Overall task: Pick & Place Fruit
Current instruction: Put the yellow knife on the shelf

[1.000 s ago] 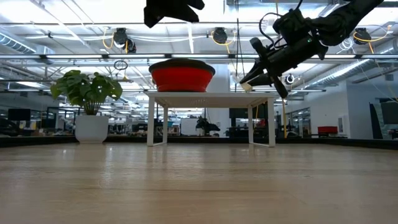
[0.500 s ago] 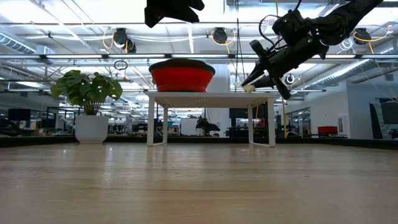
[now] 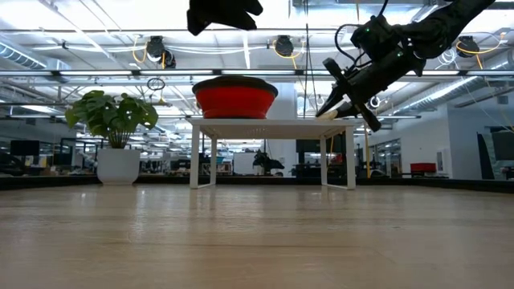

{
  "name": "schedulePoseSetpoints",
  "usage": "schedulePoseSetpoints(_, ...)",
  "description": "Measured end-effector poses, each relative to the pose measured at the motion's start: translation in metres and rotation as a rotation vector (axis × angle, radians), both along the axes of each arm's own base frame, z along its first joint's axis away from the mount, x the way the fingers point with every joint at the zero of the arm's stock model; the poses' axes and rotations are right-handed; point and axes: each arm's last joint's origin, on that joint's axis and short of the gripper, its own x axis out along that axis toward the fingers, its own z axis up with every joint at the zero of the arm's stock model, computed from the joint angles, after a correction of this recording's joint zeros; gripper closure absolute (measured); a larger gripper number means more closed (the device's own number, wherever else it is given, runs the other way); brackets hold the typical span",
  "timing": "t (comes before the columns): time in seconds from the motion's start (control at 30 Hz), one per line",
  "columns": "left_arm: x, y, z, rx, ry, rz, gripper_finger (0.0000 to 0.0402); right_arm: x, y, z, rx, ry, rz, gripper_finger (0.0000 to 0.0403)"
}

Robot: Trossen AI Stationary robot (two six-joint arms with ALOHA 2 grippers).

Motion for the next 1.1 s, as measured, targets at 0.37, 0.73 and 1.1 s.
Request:
schedulePoseSetpoints(0.37, 0.002, 0.008, -0.001, -0.027, 0.020, -0.066, 0.0266, 0.000, -0.001, 0.000, 0.016, -0.007, -0.037, 0.0360)
schedulePoseSetpoints(0.73, 0.003, 0.014, -0.001, -0.037, 0.023, -0.079, 0.0266, 0.000, -0.001, 0.000, -0.002, -0.005, -0.053, 0.0360)
schedulePoseSetpoints(1.1, 0.002, 0.014, -0.002, -0.024, 0.040, -0.089, 0.0266, -0.001, -0.001, 0.000, -0.015, 0.005, -0.049, 0.0322)
